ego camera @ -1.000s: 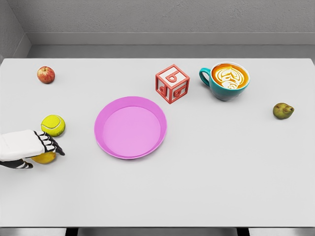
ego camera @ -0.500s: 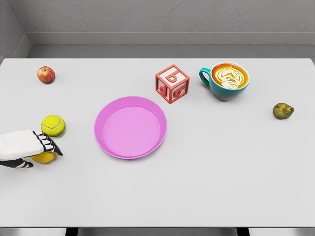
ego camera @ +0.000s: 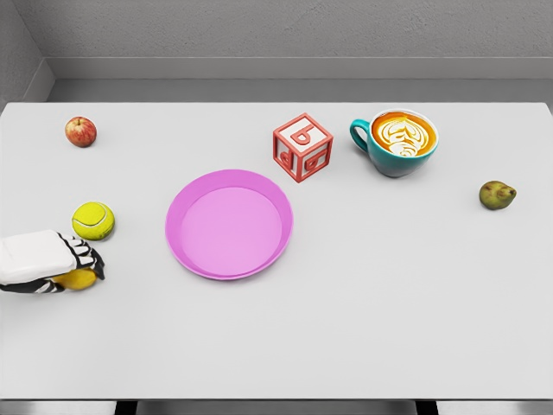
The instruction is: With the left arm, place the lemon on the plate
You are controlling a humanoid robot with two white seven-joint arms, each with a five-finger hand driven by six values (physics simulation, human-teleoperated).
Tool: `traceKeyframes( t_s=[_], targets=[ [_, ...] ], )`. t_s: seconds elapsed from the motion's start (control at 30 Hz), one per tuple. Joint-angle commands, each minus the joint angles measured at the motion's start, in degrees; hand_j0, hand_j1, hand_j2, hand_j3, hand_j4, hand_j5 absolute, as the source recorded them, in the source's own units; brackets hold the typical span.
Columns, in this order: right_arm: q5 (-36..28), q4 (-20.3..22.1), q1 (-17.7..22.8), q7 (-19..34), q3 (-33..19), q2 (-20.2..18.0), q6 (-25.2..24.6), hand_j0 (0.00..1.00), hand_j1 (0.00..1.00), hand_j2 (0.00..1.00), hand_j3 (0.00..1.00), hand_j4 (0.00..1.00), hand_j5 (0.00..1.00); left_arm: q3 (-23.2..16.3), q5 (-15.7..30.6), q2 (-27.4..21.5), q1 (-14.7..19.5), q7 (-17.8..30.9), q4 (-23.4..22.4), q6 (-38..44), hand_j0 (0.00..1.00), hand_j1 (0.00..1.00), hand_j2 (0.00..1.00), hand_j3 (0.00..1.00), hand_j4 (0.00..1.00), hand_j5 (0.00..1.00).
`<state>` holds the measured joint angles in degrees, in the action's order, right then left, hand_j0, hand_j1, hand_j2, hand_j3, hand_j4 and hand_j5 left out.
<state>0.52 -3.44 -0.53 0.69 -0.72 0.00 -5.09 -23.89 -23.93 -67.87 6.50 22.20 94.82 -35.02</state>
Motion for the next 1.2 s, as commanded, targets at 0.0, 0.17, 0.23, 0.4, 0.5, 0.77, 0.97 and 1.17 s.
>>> traceKeyframes(
  t_s=[0.0,0.17,0.23,0.4,0.5,0.77,0.97,1.17],
  targets=[
    [0.0,-0.1,0.0,0.0,0.0,0.0,0.0,1.0,1.0,1.0,1.0,1.0,1.0,0.0,0.1,-0.1,0.0,0.0,0.0,0.0,0.52,0.52,0.52,0.52,0.52,0.52],
    [0.0,-0.1,0.0,0.0,0.0,0.0,0.0,1.0,1.0,1.0,1.0,1.0,1.0,0.0,0.2,-0.1,-0.1,0.0,0.6,0.0,0.51,0.51,0.51,0.51,0.51,0.51],
    [0.0,-0.1,0.0,0.0,0.0,0.0,0.0,1.0,1.0,1.0,1.0,1.0,1.0,0.0,0.3,0.0,-0.1,0.0,0.9,0.0,0.51,0.51,0.51,0.51,0.51,0.51],
    [0.0,0.0,0.0,0.0,0.0,0.0,0.0,1.0,1.0,1.0,1.0,1.0,1.0,0.1,0.6,0.0,0.0,0.0,3.2,0.0,0.51,0.51,0.51,0.51,0.51,0.51],
    [0.0,-0.1,0.0,0.0,0.0,0.0,0.0,1.0,1.0,1.0,1.0,1.0,1.0,1.1,0.7,0.0,0.0,0.0,4.4,0.0,0.51,0.51,0.51,0.51,0.51,0.51],
    [0.0,0.0,0.0,0.0,0.0,0.0,0.0,1.0,1.0,1.0,1.0,1.0,1.0,2.4,1.0,1.6,0.9,-1.0,5.4,0.0,0.51,0.51,0.51,0.51,0.51,0.51],
    [0.0,-0.1,0.0,0.0,0.0,0.0,0.0,1.0,1.0,1.0,1.0,1.0,1.0,3.1,1.1,2.5,1.7,-1.8,5.6,0.0,0.51,0.51,0.51,0.51,0.51,0.51],
    [0.0,0.0,0.0,0.0,0.0,0.0,0.1,1.0,1.0,1.0,1.0,1.0,1.0,3.1,1.1,4.1,2.8,-1.8,5.6,0.0,0.51,0.51,0.51,0.51,0.51,0.51]
  ],
)
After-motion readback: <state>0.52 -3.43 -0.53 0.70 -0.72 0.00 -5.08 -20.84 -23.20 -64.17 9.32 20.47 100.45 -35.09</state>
